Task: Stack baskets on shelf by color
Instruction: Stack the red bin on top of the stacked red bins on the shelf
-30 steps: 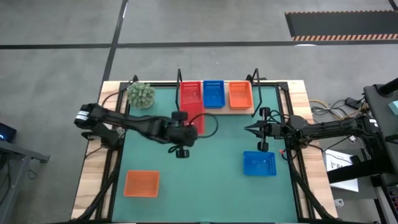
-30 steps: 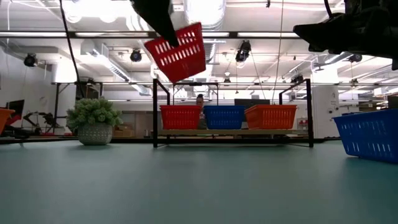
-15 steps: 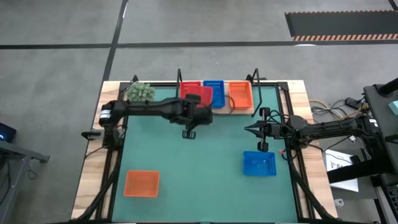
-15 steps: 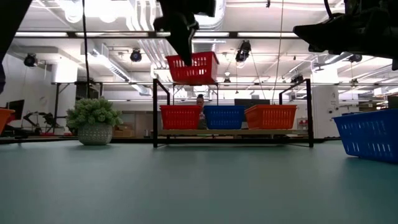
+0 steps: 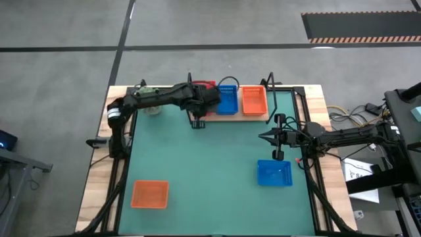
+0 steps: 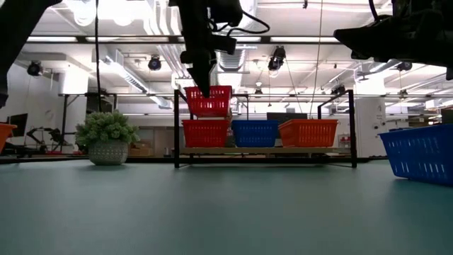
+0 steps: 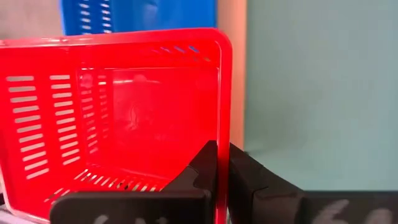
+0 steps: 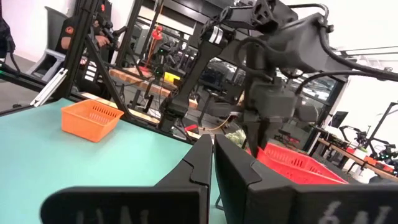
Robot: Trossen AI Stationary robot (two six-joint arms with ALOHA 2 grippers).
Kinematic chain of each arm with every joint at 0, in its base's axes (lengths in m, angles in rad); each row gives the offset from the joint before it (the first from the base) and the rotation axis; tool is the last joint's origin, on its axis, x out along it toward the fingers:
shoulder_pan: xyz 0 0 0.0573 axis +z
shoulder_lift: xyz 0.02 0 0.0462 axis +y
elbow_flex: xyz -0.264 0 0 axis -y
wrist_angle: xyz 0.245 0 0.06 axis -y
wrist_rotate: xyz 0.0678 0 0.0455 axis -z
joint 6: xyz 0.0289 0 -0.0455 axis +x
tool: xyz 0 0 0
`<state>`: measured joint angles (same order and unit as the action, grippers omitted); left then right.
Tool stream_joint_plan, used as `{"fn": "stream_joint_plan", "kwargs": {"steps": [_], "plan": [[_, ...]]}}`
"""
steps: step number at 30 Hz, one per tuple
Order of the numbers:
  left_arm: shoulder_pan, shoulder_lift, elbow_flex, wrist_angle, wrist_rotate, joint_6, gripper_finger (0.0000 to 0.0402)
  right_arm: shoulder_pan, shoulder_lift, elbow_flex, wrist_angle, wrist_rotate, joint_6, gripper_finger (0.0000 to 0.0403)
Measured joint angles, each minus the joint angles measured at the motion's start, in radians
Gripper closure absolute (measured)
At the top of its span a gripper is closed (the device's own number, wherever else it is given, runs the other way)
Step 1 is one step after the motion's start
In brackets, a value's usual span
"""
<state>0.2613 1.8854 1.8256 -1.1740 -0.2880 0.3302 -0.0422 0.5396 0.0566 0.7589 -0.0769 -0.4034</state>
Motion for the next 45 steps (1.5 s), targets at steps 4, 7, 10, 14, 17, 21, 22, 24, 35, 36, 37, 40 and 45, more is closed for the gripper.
{"fn": "stream_joint_plan", "kwargs": {"steps": [4,7,10,14,17,21,22,24,35,36,37,40,45], "plan": [[0.022,-0.001,0.0,0.007,0.005,0.0,0.0402,0.0,0.0,0.0,0.0,0.0,0.0,0.0392],[0.035,-0.001,0.0,0.014,0.029,0.0,0.0402,0.0,0.0,0.0,0.0,0.0,0.0,0.0392],[0.042,-0.002,-0.007,0.033,0.045,0.0,0.0402,0.0,0.0,0.0,0.0,0.0,0.0,0.0392],[0.047,-0.002,-0.022,0.047,0.047,0.0,0.0402,0.0,0.0,0.0,0.0,0.0,0.0,0.0392],[0.054,-0.003,-0.052,0.054,0.046,0.001,0.0402,0.0,0.0,0.0,0.0,0.0,0.0,0.0392],[0.064,-0.003,-0.088,0.067,0.046,0.001,0.0402,0.0,0.0,0.0,0.0,0.0,0.0,0.0392],[0.065,-0.003,-0.095,0.069,0.046,0.001,0.0401,0.0,0.0,0.0,0.0,0.0,0.0,0.0392],[0.066,-0.003,-0.109,0.082,0.046,0.001,0.0402,0.0,0.0,0.0,0.0,0.0,0.0,0.0392],[0.067,-0.003,-0.135,0.121,0.046,0.021,0.0402,0.0,0.0,0.0,-0.001,0.0,0.0,0.0392],[0.067,-0.003,-0.135,0.12,0.046,0.022,0.0402,0.0,0.0,0.0,-0.001,0.0,0.0,0.0392],[0.068,-0.003,-0.135,0.118,0.046,0.023,0.0402,0.0,0.0,0.0,-0.001,0.0,0.0,0.0392],[0.071,-0.003,-0.135,0.119,0.047,0.026,0.0402,0.0,0.0,0.0,-0.001,0.0,0.0,0.0392],[0.077,-0.003,-0.139,0.119,0.048,0.027,0.0393,0.0,0.0,-0.001,-0.001,0.0,0.0,0.0392]]}}
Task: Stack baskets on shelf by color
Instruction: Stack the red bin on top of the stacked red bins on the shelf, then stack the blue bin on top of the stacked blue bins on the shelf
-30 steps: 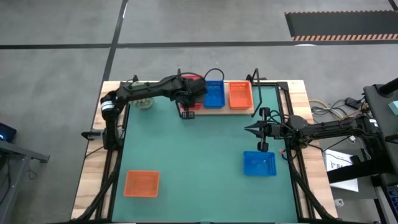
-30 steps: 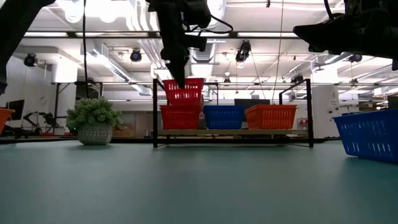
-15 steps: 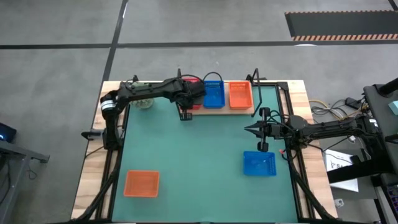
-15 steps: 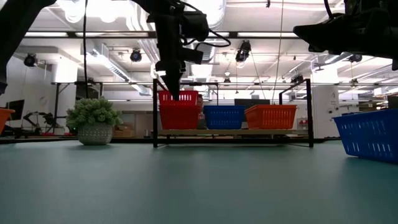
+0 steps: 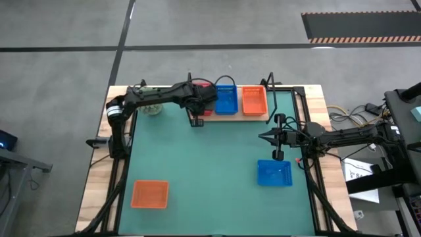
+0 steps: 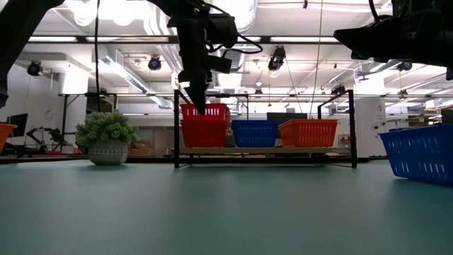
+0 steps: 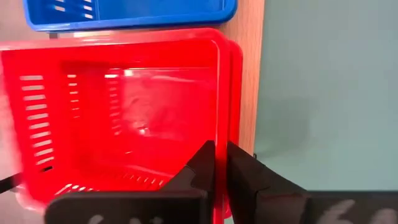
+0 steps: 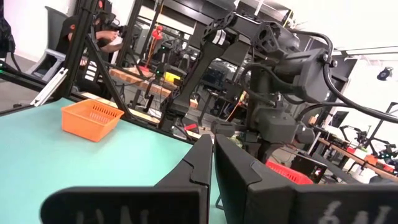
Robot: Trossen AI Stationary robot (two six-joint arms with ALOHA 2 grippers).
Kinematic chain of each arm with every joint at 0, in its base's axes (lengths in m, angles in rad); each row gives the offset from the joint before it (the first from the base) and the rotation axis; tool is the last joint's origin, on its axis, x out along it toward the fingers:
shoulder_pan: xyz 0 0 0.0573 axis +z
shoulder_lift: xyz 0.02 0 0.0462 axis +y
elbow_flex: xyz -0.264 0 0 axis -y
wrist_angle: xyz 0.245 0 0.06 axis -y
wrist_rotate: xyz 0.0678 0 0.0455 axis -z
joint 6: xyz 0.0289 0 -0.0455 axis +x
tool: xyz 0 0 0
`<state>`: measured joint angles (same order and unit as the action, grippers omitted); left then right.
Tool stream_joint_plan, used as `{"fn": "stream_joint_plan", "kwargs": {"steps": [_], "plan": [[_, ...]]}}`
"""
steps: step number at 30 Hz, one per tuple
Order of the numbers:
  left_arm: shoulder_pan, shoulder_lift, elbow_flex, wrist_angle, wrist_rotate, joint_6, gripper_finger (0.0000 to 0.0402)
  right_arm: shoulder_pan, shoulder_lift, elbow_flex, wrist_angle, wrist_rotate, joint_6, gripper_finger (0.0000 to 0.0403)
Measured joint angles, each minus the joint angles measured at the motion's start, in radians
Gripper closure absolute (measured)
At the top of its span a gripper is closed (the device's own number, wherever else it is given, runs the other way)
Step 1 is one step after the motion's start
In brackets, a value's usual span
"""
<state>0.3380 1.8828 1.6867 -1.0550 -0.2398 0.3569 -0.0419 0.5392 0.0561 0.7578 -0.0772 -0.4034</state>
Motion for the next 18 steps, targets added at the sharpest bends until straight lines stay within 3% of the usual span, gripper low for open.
{"fn": "stream_joint_plan", "kwargs": {"steps": [10,18], "plan": [[-0.005,-0.007,0.006,-0.002,0.0,-0.008,0.0314,0.0,0.0,0.0,-0.006,0.0,0.0,0.0392],[-0.096,-0.101,0.014,-0.022,0.001,-0.118,0.03,0.0,0.0,-0.001,-0.023,0.01,0.013,0.0392]]}}
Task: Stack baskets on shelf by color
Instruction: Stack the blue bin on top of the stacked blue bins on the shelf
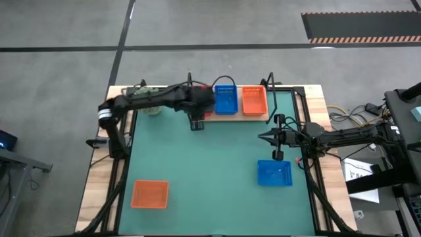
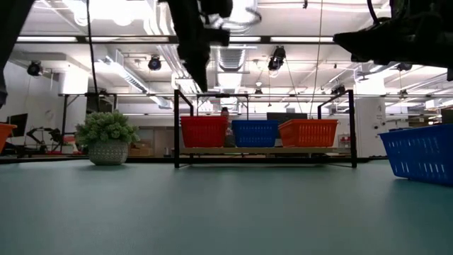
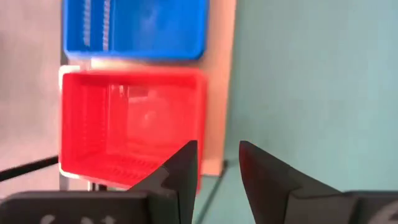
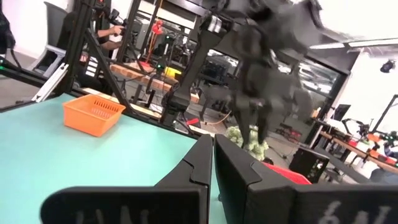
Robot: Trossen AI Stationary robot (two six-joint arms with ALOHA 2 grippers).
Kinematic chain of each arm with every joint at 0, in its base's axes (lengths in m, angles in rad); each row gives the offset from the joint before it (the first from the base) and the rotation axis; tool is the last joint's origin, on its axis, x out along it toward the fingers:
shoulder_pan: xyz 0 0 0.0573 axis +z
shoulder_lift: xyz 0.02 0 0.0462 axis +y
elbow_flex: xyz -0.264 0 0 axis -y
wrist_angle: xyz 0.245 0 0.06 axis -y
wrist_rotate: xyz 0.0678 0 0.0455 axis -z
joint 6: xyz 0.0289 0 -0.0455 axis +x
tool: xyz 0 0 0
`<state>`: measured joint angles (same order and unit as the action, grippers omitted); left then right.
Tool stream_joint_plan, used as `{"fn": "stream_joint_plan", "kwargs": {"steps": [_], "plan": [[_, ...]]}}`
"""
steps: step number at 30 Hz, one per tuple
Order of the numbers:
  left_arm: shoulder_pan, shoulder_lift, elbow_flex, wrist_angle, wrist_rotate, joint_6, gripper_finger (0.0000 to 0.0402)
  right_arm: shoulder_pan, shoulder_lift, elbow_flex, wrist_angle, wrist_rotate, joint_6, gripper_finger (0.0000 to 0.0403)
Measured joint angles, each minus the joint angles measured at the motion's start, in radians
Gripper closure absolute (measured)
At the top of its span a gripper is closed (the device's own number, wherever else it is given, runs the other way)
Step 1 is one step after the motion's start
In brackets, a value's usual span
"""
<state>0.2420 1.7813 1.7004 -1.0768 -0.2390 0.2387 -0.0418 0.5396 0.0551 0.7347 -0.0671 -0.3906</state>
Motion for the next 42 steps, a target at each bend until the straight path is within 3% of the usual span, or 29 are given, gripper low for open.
{"fn": "stream_joint_plan", "kwargs": {"steps": [4,14,20,27,32,42], "plan": [[-0.106,-0.077,-0.067,0.103,0.001,-0.024,0.03,0.0,0.0,0.0,-0.006,0.015,0.001,0.0392],[-0.347,-0.295,-0.433,0.671,0.003,-0.021,0.03,0.0,0.007,0.0,-0.026,0.016,0.016,0.0392],[-0.39,-0.409,-0.658,1.064,0.002,0.053,0.03,0.0,0.008,0.013,0.039,0.013,0.098,0.0392],[-0.386,-0.496,-0.884,1.508,-0.002,0.138,0.03,0.03,0.062,0.114,-0.013,-0.07,0.214,0.0392],[-0.386,-0.536,-0.97,1.618,-0.015,0.144,0.03,0.087,0.152,0.218,-0.121,-0.064,0.318,0.0392],[-0.386,-0.582,-0.988,1.619,-0.031,0.189,0.03,0.27,0.382,0.513,-0.449,-0.046,0.454,0.0392]]}}
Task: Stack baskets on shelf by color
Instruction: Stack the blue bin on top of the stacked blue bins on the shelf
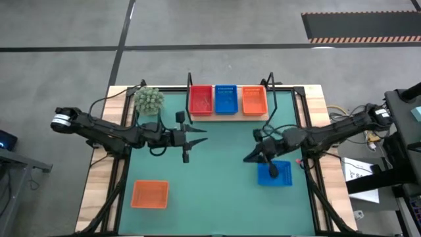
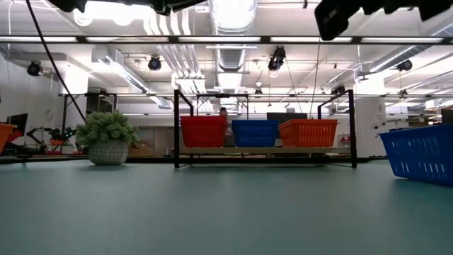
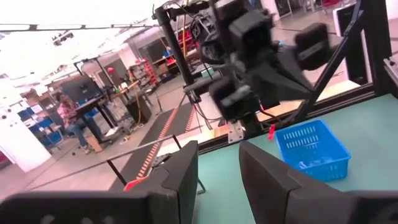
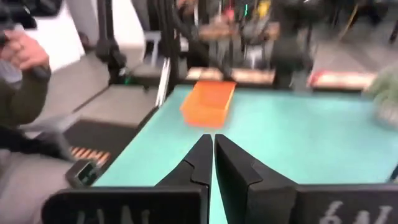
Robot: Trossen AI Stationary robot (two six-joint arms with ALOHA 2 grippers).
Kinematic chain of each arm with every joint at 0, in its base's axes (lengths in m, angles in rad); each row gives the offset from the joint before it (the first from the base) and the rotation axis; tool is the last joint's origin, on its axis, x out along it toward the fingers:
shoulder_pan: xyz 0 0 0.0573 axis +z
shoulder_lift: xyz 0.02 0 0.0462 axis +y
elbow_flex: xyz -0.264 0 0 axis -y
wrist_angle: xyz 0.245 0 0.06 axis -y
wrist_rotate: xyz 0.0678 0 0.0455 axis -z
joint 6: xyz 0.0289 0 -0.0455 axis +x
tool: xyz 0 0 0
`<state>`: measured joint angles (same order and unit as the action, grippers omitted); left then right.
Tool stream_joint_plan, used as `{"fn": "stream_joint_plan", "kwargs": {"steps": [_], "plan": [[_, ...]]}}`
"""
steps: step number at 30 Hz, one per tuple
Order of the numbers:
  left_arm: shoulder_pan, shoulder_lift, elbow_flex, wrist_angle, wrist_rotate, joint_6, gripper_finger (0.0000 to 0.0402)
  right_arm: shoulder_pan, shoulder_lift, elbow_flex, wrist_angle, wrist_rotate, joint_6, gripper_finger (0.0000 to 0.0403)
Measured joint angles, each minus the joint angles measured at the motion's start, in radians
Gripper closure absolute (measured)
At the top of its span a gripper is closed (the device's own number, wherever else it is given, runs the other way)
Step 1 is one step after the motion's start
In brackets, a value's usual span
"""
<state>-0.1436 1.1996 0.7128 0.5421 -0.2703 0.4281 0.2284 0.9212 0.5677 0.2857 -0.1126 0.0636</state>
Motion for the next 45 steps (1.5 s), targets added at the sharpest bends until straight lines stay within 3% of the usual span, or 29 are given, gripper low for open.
{"fn": "stream_joint_plan", "kwargs": {"steps": [4,9,16,20,28,39,45], "plan": [[0.0,-0.005,0.0,-0.002,0.0,0.023,0.03,0.07,0.097,0.122,-0.186,0.089,0.172,0.0392],[0.0,-0.005,0.0,-0.004,0.0,0.053,0.03,0.127,0.208,0.281,-0.463,0.093,0.492,0.0392],[0.0,-0.009,0.002,-0.005,0.0,0.077,0.03,0.178,0.358,0.528,-1.142,0.03,0.982,0.0392],[0.0,-0.009,0.002,-0.014,0.0,0.077,0.03,0.206,0.447,0.648,-1.435,0.008,1.155,0.0392],[-0.028,-0.068,0.0,-0.136,-0.058,0.076,0.03,0.213,0.58,0.763,-1.448,-0.002,1.248,0.037],[-0.088,-0.195,-0.016,-0.322,-0.059,0.022,0.03,0.158,0.725,0.784,-1.455,-0.027,1.308,0.0235],[-0.088,-0.201,-0.029,-0.319,-0.06,0.026,0.03,0.127,0.772,0.763,-1.457,-0.018,1.295,0.02]]}}
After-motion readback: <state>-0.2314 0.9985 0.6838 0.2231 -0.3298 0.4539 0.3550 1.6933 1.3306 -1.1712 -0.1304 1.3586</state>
